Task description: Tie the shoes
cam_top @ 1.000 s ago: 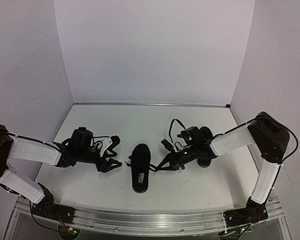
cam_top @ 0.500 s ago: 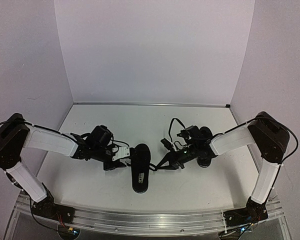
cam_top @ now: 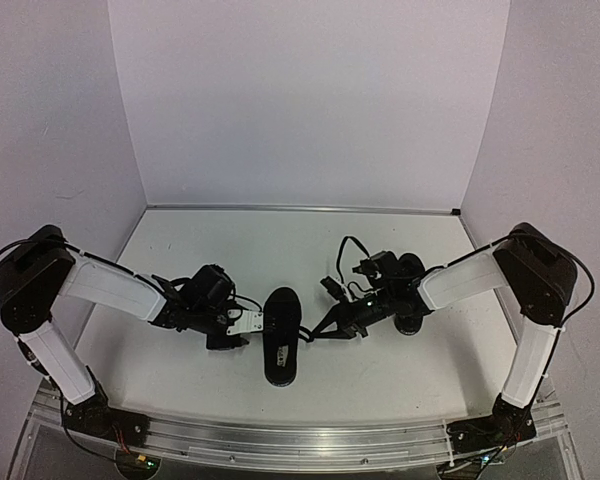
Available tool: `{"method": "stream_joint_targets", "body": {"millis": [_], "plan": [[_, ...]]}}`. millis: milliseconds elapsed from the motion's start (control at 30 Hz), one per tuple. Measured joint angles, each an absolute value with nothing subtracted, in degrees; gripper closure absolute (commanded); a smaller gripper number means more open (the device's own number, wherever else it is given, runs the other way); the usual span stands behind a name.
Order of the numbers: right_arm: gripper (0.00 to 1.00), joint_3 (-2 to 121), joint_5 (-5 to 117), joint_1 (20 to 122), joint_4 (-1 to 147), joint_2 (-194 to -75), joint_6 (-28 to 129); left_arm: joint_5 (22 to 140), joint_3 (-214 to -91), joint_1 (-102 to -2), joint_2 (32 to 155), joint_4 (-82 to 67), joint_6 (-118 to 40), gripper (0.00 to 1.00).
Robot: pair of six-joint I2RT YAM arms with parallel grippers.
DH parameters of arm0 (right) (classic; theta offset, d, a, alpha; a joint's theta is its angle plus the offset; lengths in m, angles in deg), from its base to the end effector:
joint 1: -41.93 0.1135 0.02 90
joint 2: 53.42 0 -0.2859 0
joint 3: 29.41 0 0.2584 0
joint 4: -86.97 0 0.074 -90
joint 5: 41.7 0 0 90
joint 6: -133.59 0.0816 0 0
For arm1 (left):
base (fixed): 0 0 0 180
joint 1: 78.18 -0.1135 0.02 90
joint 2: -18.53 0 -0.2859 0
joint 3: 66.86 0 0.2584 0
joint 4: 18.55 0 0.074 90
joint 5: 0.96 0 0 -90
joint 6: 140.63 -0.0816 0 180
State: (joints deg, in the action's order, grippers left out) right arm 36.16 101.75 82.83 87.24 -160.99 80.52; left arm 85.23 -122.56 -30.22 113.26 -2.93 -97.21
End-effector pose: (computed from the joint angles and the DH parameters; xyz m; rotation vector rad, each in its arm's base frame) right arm 0.2517 0.3048 0.1316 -0.6551 2.4974 1.6955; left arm 0.2198 -0.2519 0.1089 1.8721 1.6930 -0.0936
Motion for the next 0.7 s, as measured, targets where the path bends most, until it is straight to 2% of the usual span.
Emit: {"method": "stream_joint_targets", "body": {"millis": [167, 333, 567, 700], "plan": [[1.00, 36.2, 101.8, 82.8, 87.3, -161.3, 80.7, 86.4, -123.0, -29.9, 115.0, -6.7, -98.5, 0.57], [1.00, 36.2, 101.7, 82.9, 87.3, -161.3, 80.7, 87.2, -124.2, -29.7, 116.9, -9.0, -100.1, 0.62], [1.00, 36.2, 101.8, 82.9, 87.3, -161.3, 80.9, 87.8, -125.7, -29.0, 118.6, -8.4, -101.8, 0.87], [1.00, 36.4, 101.8, 82.8, 87.3, -161.6, 80.9, 88.1, -125.5, -28.0, 118.0, -6.5, -101.0, 0.95]]}}
